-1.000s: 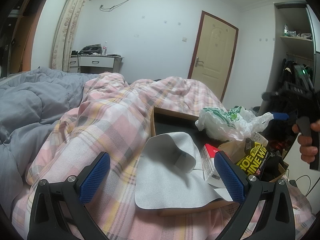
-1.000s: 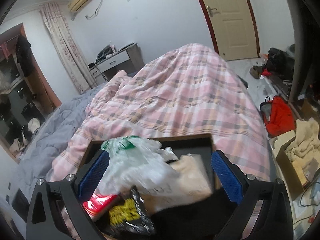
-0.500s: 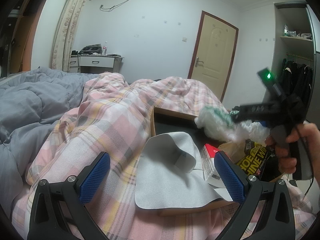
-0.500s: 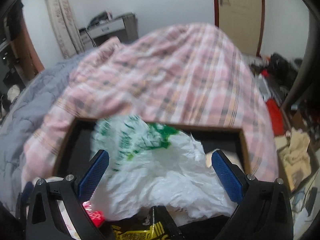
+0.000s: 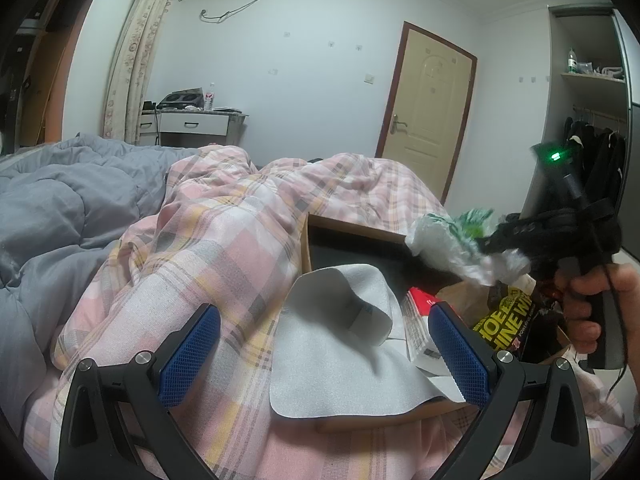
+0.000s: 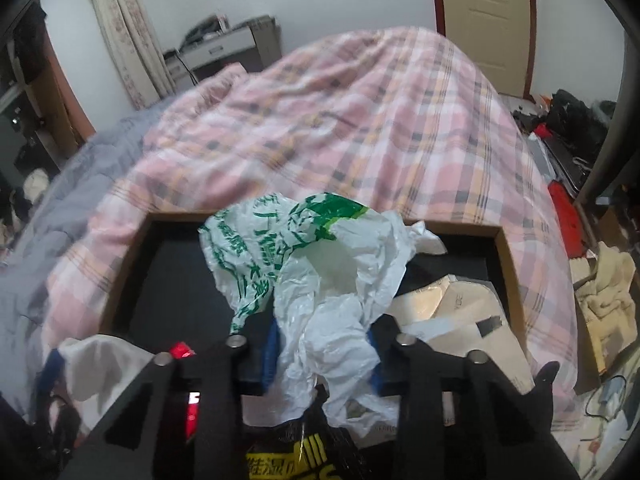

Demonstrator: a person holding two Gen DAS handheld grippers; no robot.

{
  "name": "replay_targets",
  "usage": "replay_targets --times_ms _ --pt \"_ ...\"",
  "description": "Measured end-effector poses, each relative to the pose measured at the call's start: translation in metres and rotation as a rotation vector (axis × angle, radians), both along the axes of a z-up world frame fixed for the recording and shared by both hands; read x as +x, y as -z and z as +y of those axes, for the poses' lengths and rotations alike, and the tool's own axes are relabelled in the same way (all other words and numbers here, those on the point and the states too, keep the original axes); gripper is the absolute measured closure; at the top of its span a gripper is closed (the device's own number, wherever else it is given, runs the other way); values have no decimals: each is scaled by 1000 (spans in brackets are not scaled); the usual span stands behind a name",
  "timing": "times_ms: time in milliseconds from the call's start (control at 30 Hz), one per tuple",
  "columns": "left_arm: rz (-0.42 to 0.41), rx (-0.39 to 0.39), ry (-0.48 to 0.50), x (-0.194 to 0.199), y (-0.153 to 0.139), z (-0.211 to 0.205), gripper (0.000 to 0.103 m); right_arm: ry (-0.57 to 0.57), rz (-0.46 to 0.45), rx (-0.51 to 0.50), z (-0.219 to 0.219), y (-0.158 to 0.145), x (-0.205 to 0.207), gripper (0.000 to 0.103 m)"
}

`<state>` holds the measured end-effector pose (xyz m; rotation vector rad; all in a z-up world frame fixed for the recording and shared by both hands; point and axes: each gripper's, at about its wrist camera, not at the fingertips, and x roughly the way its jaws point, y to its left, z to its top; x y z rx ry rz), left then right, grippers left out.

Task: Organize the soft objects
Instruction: 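Lift the white plastic bag out of the box with the right tool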

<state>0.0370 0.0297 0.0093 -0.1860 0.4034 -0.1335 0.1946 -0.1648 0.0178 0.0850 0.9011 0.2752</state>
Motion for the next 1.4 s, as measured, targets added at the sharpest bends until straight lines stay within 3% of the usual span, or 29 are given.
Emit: replay_targets --times_ms 167,333,567,633,800,967,1167,1400 --pt "0 0 0 0 0 0 0 -6 -146 30 -7 -33 -32 77" --pt "0 1 0 0 0 1 0 -47 -244 162 -26 -60 -83 77" --pt "1 1 0 1 0 1 0 -185 -293 259 -34 -42 -155 77" --pt "1 1 0 1 0 1 0 -251 -306 235 -30 -35 -171 77" --pt "0 1 0 0 0 0 0 -369 -372 50 -13 -14 -197 77" --pt "1 2 0 1 0 1 0 -442 -291 5 -5 21 -189 77" --pt "1 1 0 1 0 0 0 -463 -247 -10 -3 25 -180 77" --pt "0 2 0 0 0 0 0 -447 -247 45 -14 28 -175 75"
